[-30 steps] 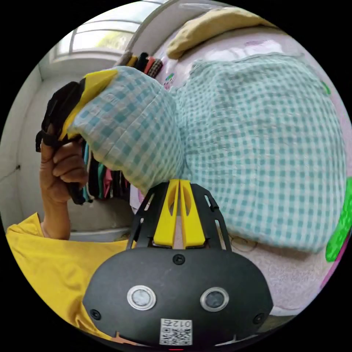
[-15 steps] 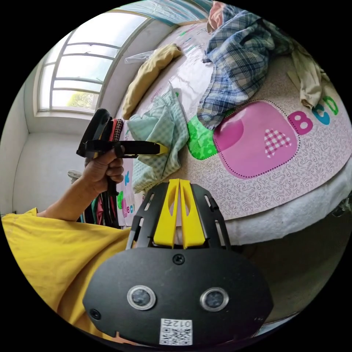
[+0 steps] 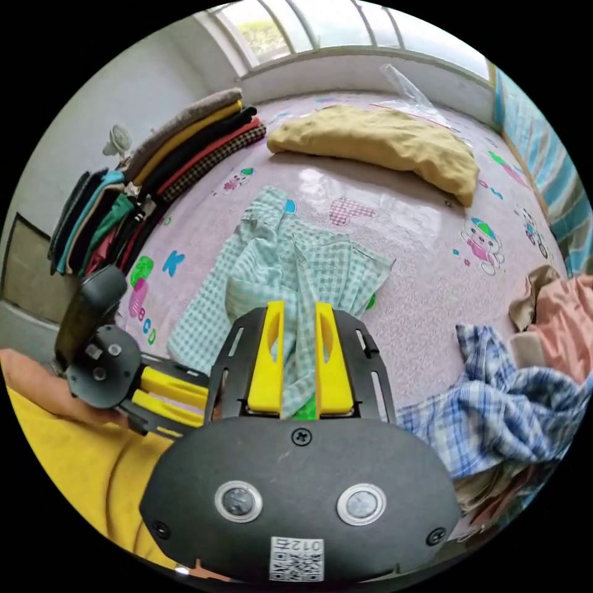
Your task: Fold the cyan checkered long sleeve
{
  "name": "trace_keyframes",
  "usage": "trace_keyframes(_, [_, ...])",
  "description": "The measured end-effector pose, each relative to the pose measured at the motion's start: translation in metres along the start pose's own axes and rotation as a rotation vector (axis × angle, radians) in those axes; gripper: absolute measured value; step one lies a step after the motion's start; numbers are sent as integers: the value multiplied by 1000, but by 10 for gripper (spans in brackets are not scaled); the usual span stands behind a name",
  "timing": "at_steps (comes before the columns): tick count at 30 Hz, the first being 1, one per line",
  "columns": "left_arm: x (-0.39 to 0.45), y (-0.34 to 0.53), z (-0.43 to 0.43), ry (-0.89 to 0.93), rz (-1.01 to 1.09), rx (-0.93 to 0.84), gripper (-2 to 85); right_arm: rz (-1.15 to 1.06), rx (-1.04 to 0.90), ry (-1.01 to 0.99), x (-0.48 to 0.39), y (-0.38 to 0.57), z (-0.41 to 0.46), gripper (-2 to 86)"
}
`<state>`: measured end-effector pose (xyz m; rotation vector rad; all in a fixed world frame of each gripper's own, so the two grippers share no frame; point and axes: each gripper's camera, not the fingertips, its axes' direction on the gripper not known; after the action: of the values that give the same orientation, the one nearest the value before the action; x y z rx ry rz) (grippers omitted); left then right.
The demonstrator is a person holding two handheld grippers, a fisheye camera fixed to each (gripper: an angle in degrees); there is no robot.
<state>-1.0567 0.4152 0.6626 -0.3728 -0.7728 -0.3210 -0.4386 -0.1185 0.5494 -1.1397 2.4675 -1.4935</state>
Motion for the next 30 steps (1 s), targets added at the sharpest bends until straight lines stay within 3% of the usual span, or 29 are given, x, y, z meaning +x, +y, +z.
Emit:
trace_keyframes(6, [-22, 9, 0, 52, -80, 52, 40, -142, -252, 27, -10, -67, 55, 43])
trace_keyframes(8, [-33, 16, -5, 56, -105, 77, 37, -24, -210, 166, 4, -69, 47, 37])
trace_keyframes(13, [-70, 33, -10, 29, -204, 107, 34, 283, -14, 165, 50, -39, 2, 56])
trace_keyframes(15, [-85, 38, -9, 24, -246, 110, 33, 228, 91, 139, 36, -34, -15, 69])
trace_keyframes(17, [-98, 41, -9, 20, -270, 116, 33, -60, 116, 52, -9, -43, -18, 98])
trace_keyframes(20, [-106, 38, -12, -23, -258, 110, 31, -334, 21, -86, -52, -65, -3, 124])
trace_keyframes(23, [-109, 32, -14, -62, -229, 99, 30, -441, -114, -174, -64, -92, 18, 93])
trace_keyframes(26, [-115, 26, -16, -78, -204, 68, 29, -486, -395, -183, -62, -106, 47, 45])
trace_keyframes(30, [-121, 22, -15, -106, -161, 20, 28, -274, -358, -311, -30, -109, 21, 35])
